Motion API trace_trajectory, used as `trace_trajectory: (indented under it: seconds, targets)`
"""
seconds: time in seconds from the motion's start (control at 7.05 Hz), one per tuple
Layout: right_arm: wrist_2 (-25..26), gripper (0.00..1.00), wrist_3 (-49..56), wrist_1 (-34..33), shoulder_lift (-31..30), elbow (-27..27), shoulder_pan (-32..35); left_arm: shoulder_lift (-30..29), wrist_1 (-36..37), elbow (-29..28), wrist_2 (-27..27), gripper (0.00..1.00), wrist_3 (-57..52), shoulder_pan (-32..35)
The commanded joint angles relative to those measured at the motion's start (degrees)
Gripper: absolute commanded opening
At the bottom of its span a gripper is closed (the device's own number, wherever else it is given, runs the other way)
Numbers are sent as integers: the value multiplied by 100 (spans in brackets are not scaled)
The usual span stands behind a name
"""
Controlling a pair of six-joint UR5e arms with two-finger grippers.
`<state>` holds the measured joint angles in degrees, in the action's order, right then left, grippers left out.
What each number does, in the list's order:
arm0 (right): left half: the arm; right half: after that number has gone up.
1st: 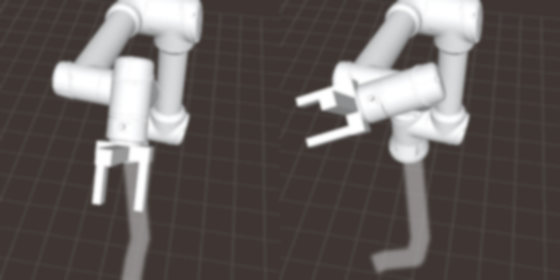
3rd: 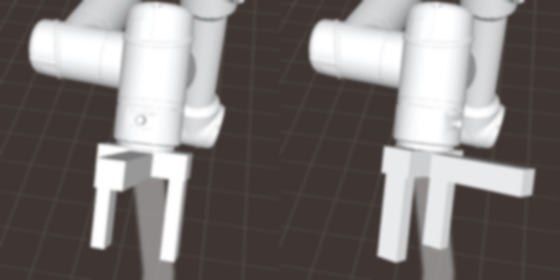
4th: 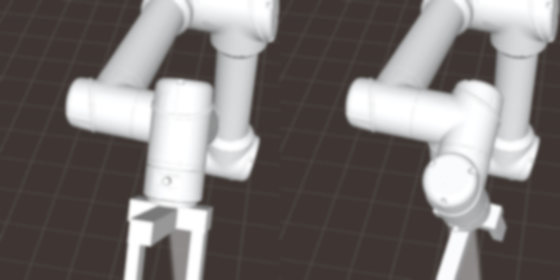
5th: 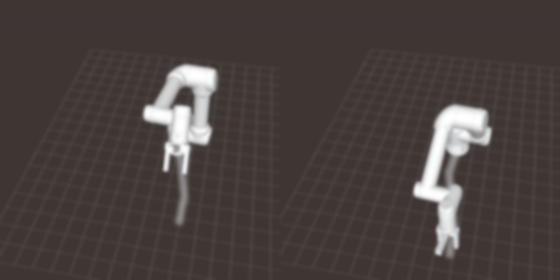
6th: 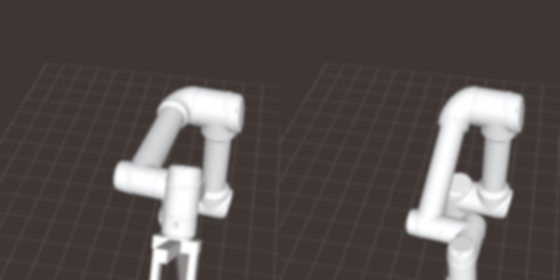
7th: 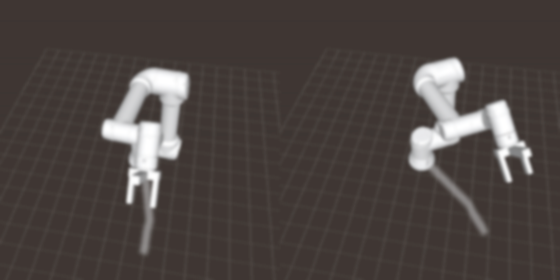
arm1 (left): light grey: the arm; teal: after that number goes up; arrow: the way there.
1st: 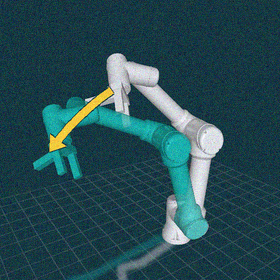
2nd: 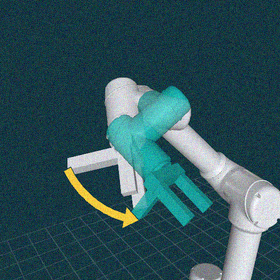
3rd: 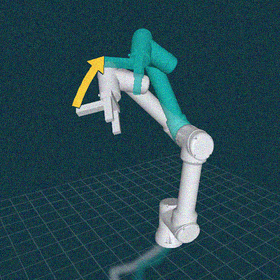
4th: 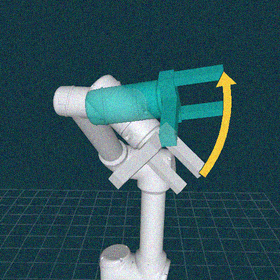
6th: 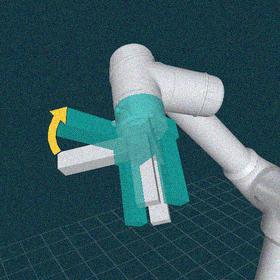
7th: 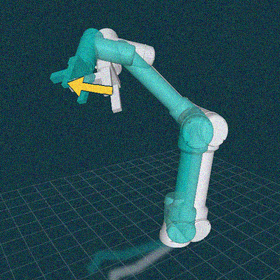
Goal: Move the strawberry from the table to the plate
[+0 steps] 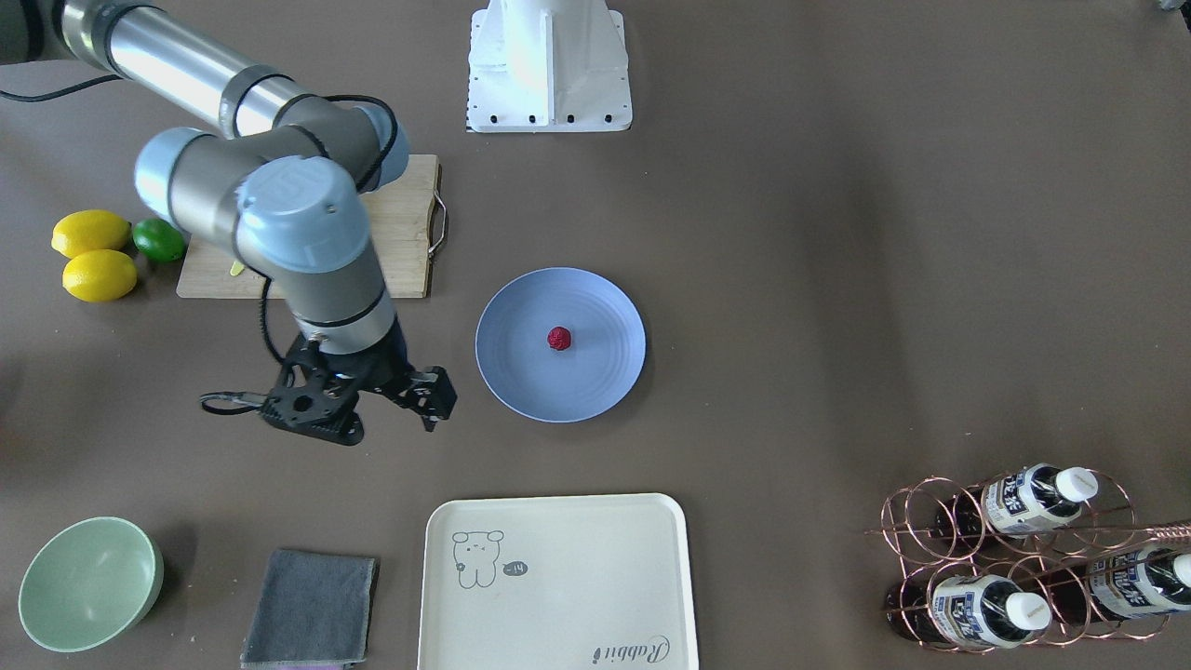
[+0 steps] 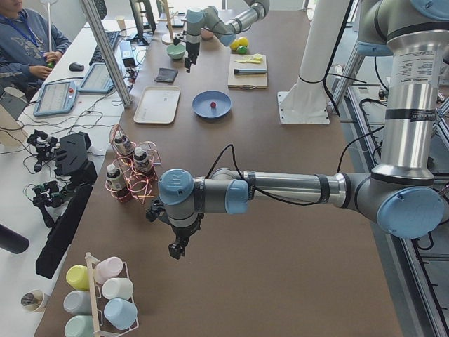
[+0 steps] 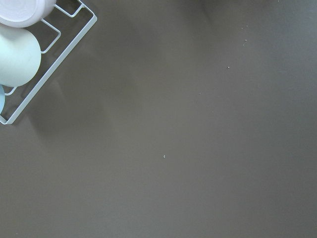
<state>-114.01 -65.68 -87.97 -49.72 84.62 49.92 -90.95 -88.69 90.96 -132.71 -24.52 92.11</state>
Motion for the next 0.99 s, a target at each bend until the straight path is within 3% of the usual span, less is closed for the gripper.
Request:
trace_trajectory:
  seconds: [0.0, 0.43, 0.85]
  targets:
    - [-481, 100, 2813, -694, -1402, 929, 1305, 7, 1, -26, 9, 98, 0, 0]
    - [-1000, 100, 5706, -722, -2680, 1021, 2817, 7, 1, -17, 9, 98, 0, 0]
    - [-1062, 100, 7408, -661, -3612, 986, 3690, 7, -8, -9, 9, 98, 0, 0]
